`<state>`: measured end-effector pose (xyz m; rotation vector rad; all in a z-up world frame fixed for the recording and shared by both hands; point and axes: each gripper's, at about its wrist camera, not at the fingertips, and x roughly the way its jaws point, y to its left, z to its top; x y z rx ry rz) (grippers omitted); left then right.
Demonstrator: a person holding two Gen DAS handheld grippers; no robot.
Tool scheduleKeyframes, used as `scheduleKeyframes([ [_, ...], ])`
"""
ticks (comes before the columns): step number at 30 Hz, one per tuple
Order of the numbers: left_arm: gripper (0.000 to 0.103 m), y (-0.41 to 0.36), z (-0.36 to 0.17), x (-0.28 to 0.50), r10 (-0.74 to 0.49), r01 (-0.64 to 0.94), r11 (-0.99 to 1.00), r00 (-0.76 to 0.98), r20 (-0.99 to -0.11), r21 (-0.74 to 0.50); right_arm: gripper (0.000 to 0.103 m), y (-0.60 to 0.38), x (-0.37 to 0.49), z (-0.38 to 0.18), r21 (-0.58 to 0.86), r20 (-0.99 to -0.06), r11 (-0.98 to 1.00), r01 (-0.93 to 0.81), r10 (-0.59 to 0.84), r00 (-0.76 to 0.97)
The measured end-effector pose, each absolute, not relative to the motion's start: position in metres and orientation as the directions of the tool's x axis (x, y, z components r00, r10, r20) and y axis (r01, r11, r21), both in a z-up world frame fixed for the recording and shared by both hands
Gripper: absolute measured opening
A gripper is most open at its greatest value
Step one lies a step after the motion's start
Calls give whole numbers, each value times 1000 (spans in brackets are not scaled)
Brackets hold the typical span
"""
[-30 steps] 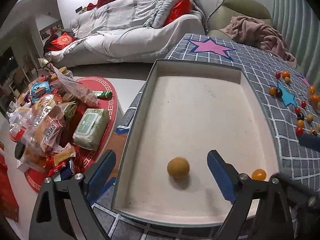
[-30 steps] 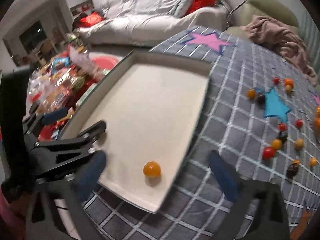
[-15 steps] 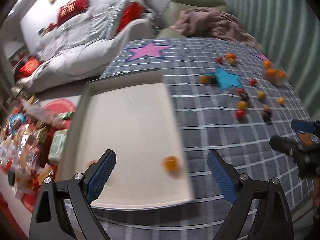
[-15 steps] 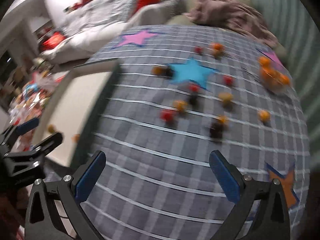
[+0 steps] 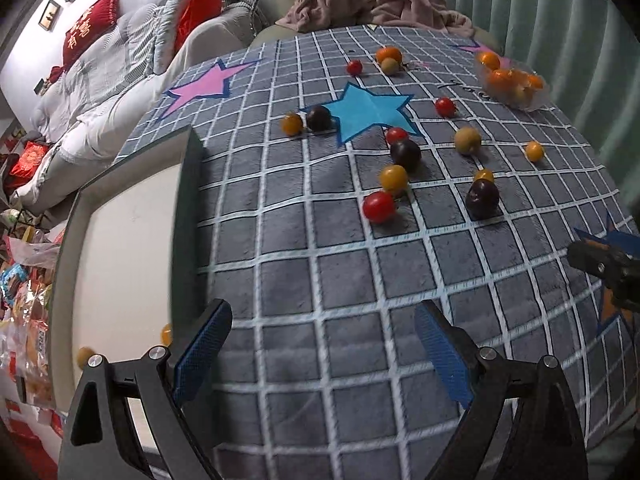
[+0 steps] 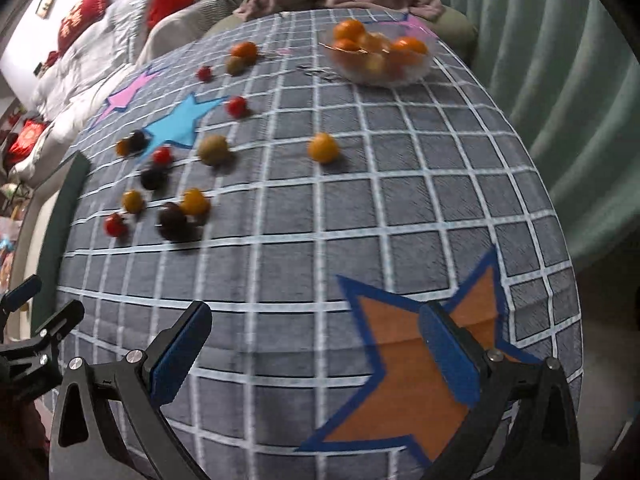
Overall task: Organize fruits
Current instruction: 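Move both tools back over the fruits on the tablecloth, then grasp a red cherry tomato with the left tool while the right grasps an orange tomato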
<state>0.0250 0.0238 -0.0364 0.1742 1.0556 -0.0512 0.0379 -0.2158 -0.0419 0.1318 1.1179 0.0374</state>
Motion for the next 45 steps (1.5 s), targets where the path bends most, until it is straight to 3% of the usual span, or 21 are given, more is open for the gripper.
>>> scheduleKeyframes([
  [33,93,-1,-58,91,28,68,995,511,-859,74,102,-207,133,-56,15,-848,1000,-2,14,529],
  [35,82,0,-58,92,16,68,996,515,-857,60,100,-204,137,-56,15,-841,1000,-10,18,541],
  [37,75,-1,-56,93,3,71,996,515,-857,46,92,-202,136,-54,15,-832,1000,-22,25,555],
  [39,71,-3,-55,92,-1,79,996,515,-857,46,67,-199,135,-50,21,-822,999,-36,38,569],
  [42,56,-5,-55,91,-28,86,996,510,-860,18,44,-197,135,-47,39,-821,998,-49,60,568],
  [45,34,-6,-53,88,-45,91,996,507,-861,1,24,-201,132,-46,74,-820,996,-56,93,565],
])
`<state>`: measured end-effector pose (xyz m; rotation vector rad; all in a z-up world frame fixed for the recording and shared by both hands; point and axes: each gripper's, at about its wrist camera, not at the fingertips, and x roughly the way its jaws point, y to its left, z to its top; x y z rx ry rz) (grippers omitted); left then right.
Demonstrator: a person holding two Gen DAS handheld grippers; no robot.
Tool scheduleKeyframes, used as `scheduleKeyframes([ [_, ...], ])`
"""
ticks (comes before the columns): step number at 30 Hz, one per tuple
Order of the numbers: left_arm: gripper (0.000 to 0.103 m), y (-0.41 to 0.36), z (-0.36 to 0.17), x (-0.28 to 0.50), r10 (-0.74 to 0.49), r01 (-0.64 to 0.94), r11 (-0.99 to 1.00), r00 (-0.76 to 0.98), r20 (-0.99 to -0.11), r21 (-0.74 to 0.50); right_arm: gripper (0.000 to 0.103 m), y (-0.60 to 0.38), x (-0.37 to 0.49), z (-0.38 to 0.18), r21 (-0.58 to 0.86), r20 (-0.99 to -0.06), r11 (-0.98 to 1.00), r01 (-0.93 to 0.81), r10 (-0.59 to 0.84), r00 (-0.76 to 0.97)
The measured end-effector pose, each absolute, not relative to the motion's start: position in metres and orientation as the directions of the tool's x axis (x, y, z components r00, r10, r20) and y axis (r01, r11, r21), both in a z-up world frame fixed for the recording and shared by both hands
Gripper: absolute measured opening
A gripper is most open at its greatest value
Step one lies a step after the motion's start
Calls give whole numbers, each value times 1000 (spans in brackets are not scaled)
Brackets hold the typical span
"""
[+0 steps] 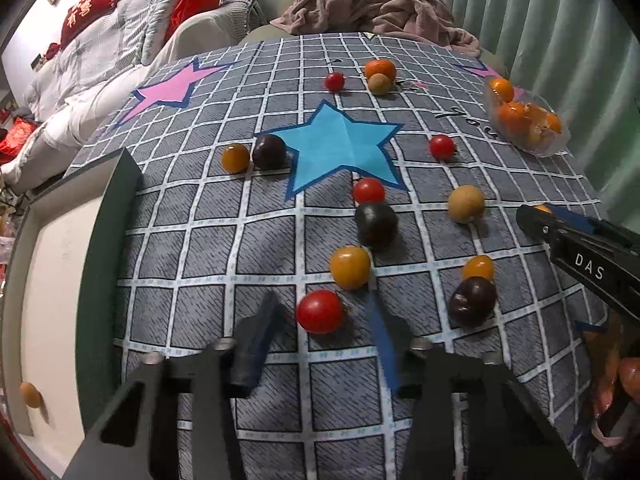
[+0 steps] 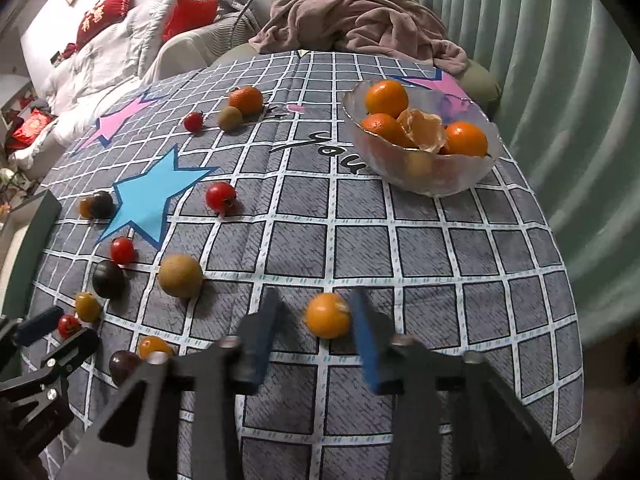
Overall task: Organize fruits
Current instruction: 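Grasp a red cherry tomato with the left tool while the right grasps an orange tomato, then carry both tomatoes over the white tray and open both tools to release them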
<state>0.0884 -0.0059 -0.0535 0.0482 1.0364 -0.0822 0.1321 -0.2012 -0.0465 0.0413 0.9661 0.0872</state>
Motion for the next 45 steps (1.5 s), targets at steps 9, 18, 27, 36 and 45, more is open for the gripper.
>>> scheduleKeyframes([
  [9,26,6,-53,65,-66,96,995,507,-860,-20,24,-214,90,-45,202,-812,977,-70,207,545],
  [18,27,25,-47,35,-143,104,989,490,-860,-105,24,-218,47,-38,291,-794,954,-76,285,537],
  [27,26,41,-31,12,-158,115,987,516,-842,-115,24,-206,23,-33,331,-788,939,-88,327,522],
  [36,27,57,-14,-7,-145,116,988,550,-822,-98,24,-186,11,-16,324,-783,938,-121,338,522],
  [45,27,104,7,-17,-112,53,994,602,-791,-101,24,-131,15,16,312,-763,923,-224,384,520],
])
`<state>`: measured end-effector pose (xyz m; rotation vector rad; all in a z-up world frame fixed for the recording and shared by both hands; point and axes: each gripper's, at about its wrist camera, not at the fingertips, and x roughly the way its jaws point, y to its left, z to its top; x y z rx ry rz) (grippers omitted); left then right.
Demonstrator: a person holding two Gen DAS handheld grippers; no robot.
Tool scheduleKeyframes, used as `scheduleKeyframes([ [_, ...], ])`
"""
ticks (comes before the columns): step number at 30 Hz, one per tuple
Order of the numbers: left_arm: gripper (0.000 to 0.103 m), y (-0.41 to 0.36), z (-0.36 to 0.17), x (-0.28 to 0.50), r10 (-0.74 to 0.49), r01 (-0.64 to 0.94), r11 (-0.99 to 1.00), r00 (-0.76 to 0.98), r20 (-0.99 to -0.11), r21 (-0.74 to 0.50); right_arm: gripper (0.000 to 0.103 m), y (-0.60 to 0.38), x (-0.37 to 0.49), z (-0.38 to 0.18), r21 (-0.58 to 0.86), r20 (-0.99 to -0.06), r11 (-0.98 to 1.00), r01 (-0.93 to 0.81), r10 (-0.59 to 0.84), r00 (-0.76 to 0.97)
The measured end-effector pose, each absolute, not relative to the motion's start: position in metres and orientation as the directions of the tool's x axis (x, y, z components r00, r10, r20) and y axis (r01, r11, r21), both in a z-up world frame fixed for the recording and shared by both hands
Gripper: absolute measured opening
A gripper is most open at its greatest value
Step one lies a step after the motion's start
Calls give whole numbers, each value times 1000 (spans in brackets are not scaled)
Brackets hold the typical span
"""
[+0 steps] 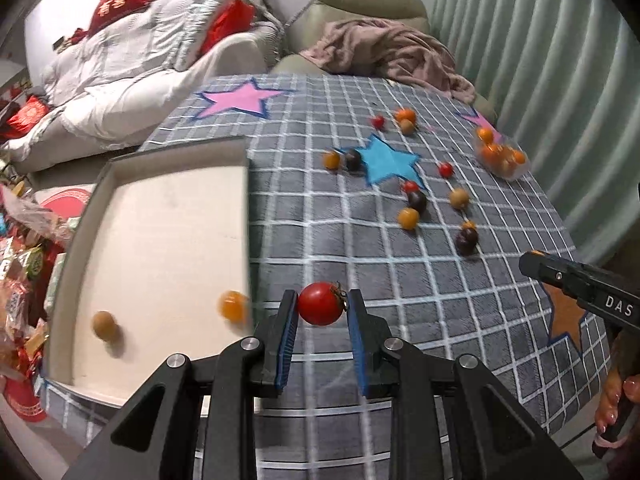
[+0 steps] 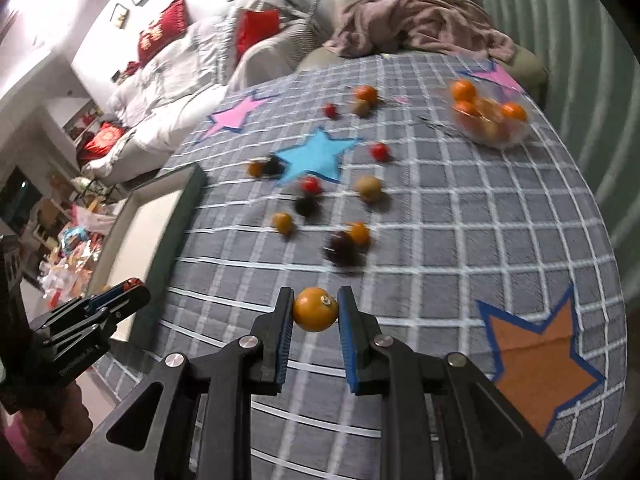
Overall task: Organize fruits
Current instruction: 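Carry both tomatoes over the white tray and open both tools to release them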
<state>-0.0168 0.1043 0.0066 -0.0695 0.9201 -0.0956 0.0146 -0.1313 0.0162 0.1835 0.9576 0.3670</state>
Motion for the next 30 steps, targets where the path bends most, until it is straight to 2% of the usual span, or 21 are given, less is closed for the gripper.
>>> scheduleKeyframes([
  [11,26,186,8,-17,2,-90,993,630,-777,-71,24,-24,33,39,308,-752,865,-396,476,455],
  [21,26,236,-16,3,119,-205,979,582,-804,-4,24,77,58,14,311,-787,804,-506,517,337],
  [30,26,258,-32,19,175,-265,964,547,-818,29,24,126,75,-12,304,-819,783,-543,506,271],
])
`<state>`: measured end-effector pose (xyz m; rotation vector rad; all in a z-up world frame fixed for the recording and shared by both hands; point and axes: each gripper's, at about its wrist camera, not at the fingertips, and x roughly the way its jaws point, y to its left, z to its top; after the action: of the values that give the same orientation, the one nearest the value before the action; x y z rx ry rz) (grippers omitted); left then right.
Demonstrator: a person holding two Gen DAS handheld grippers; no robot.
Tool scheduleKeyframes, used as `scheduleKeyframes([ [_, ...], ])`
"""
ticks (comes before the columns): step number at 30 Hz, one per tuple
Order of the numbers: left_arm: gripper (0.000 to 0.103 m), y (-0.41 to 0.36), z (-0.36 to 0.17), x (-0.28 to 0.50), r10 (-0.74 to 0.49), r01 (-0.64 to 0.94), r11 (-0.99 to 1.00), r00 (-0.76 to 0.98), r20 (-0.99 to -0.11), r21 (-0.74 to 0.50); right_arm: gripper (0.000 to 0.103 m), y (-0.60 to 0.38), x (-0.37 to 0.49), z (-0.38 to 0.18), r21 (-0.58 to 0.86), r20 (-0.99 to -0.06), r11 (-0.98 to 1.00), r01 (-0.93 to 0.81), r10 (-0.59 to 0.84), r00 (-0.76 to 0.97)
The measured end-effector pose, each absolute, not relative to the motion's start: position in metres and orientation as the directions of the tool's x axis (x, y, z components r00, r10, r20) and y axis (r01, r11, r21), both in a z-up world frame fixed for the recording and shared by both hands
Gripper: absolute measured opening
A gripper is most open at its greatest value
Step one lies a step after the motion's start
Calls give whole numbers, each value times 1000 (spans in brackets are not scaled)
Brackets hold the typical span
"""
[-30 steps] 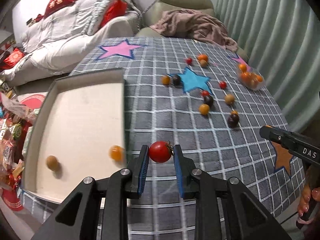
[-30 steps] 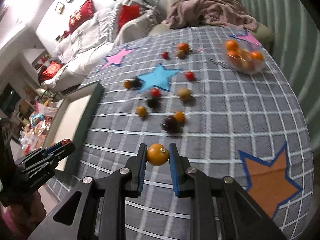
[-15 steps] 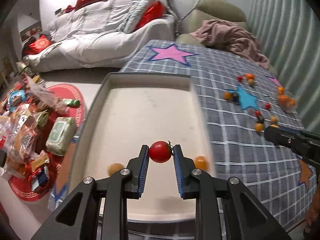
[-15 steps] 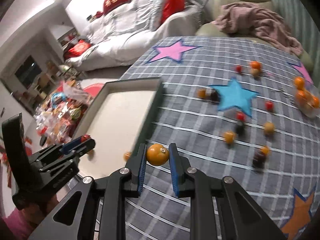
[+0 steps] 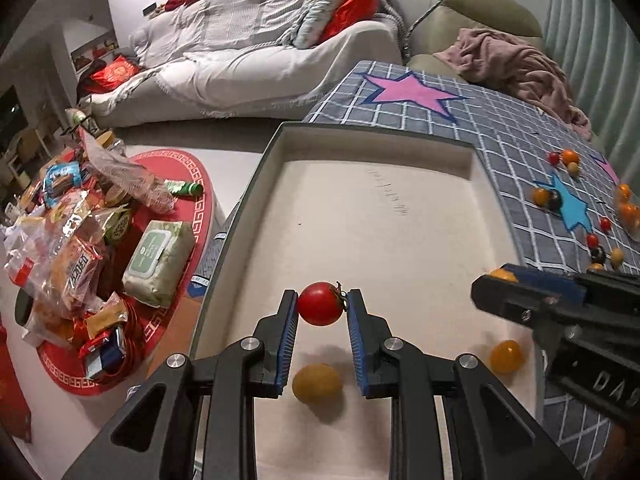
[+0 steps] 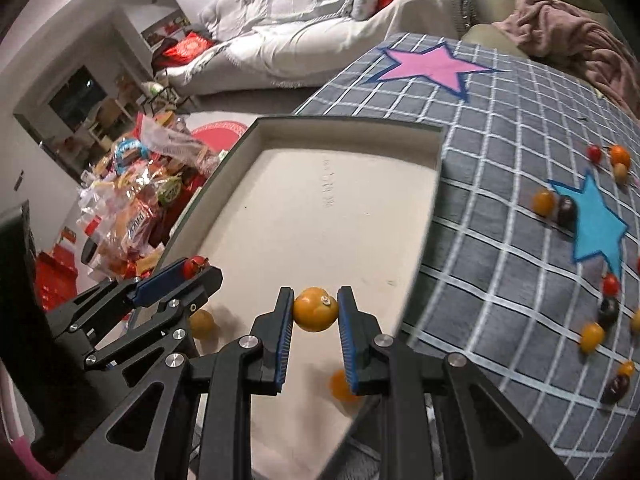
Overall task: Organize fruits
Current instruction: 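Carry both tomatoes over the white tray and open both tools to release them, then move both tools back over the remaining fruits on the tablecloth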
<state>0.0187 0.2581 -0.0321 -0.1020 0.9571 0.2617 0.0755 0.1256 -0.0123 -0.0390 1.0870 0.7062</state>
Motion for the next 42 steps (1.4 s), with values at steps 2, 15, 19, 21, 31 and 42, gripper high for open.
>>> scheduleKeyframes([
  [2,27,259,-36,20,186,-270,962,542,-820,40,24,131,76,-17,301,-826,782,-546,500,261],
  [15,84,263,-37,18,288,-343,934,545,-787,104,43,123,81,-30,307,-846,792,-528,481,230],
  [19,84,276,-34,13,250,-365,930,543,-801,42,75,118,82,-26,325,-831,796,-511,498,247],
  [21,84,276,-32,12,251,-366,930,545,-800,43,82,116,80,-22,336,-821,792,-510,512,254],
  [31,85,247,-17,11,232,-297,953,564,-793,68,103,85,78,10,333,-776,804,-493,531,342],
  [42,85,199,9,13,218,-215,971,602,-768,106,103,21,89,17,368,-759,840,-398,519,393],
])
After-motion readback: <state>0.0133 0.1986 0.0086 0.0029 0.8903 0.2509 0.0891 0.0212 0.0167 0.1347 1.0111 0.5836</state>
